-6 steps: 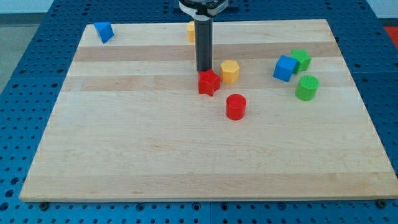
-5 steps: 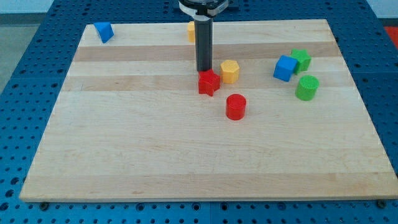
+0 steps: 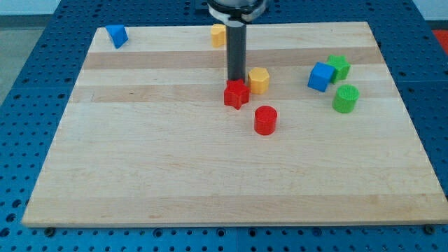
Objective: Slide the yellow hexagon towards top right
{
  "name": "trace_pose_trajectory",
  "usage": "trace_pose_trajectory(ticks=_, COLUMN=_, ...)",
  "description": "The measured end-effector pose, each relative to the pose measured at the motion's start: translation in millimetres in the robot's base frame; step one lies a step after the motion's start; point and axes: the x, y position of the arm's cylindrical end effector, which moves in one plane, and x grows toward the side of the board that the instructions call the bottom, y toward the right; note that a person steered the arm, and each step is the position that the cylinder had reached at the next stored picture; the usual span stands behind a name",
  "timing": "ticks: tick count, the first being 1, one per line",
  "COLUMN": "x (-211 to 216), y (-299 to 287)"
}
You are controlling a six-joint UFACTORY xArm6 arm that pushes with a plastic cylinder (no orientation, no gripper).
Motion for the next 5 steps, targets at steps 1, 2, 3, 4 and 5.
trace_pose_trajectory(ticks=1, x=4.0, y=7.2)
trace_pose_trajectory(ticks=2, x=17.3, y=5.9)
trace_pose_trajectory(ticks=3, x=34.9, y=5.2)
trace_pose_trajectory(ticks=4, x=31.2, y=10.2)
trace_pose_trajectory(ticks=5, x=6.1, y=38.6)
